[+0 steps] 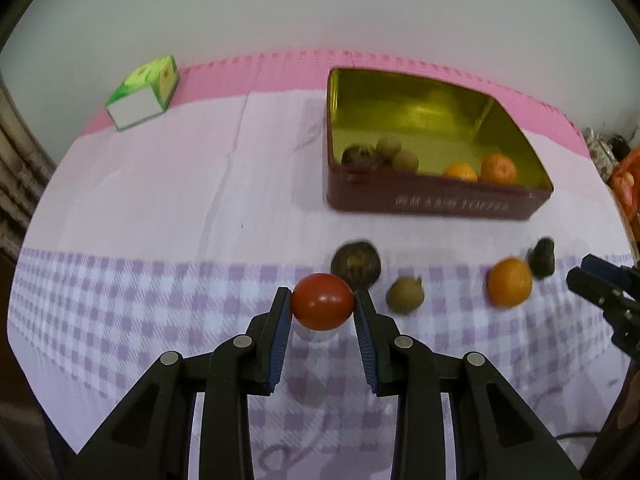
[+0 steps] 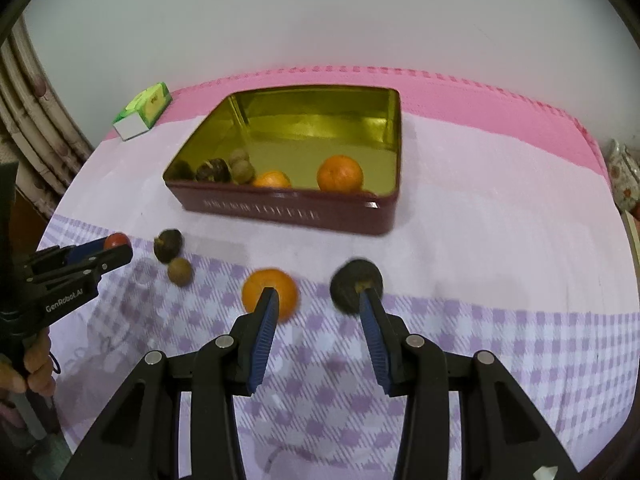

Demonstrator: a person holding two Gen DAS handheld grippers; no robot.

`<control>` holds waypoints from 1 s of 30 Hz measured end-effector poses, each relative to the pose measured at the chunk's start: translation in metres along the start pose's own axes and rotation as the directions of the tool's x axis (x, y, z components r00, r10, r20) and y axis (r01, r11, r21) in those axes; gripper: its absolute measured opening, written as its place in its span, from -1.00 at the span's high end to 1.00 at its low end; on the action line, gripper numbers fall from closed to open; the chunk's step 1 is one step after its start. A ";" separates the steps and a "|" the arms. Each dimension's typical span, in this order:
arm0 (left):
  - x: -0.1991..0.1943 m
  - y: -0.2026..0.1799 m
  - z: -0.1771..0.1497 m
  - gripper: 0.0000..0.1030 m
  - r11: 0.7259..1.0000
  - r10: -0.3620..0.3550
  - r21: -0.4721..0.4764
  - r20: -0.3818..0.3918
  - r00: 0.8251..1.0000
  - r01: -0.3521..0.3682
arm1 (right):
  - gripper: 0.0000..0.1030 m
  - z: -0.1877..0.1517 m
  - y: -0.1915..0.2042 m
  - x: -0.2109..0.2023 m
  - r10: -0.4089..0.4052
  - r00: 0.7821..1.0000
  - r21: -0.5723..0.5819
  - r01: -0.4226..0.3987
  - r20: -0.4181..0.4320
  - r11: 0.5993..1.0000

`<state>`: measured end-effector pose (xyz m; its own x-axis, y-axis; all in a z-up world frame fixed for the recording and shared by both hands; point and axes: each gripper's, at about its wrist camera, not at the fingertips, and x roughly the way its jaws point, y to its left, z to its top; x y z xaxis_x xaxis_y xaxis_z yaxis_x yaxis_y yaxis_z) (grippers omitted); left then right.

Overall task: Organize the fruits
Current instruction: 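Move the right tool to a dark wrinkled fruit and grasp it while the left tool holds the tomato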

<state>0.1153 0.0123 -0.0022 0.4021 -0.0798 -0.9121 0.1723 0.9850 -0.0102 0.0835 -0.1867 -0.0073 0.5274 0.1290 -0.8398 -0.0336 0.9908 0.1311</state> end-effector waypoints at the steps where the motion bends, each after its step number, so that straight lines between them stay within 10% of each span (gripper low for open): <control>1: 0.001 0.000 -0.003 0.36 1.000 -0.003 -0.003 -0.006 1.000 0.003 | 0.22 -0.003 -0.001 0.000 -0.004 1.000 0.002 0.004 -0.002 1.000; 30: 0.031 -0.005 -0.004 0.36 0.999 -0.031 0.037 -0.057 0.998 0.033 | 0.23 -0.017 -0.011 0.025 0.003 0.998 0.033 -0.001 -0.065 0.999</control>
<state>0.1233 0.0057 -0.0324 0.3443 -0.1015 -0.9334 0.2184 0.9755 -0.0256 0.0822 -0.1933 -0.0388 0.4712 0.1341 -0.8718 -0.0057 0.9888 0.1490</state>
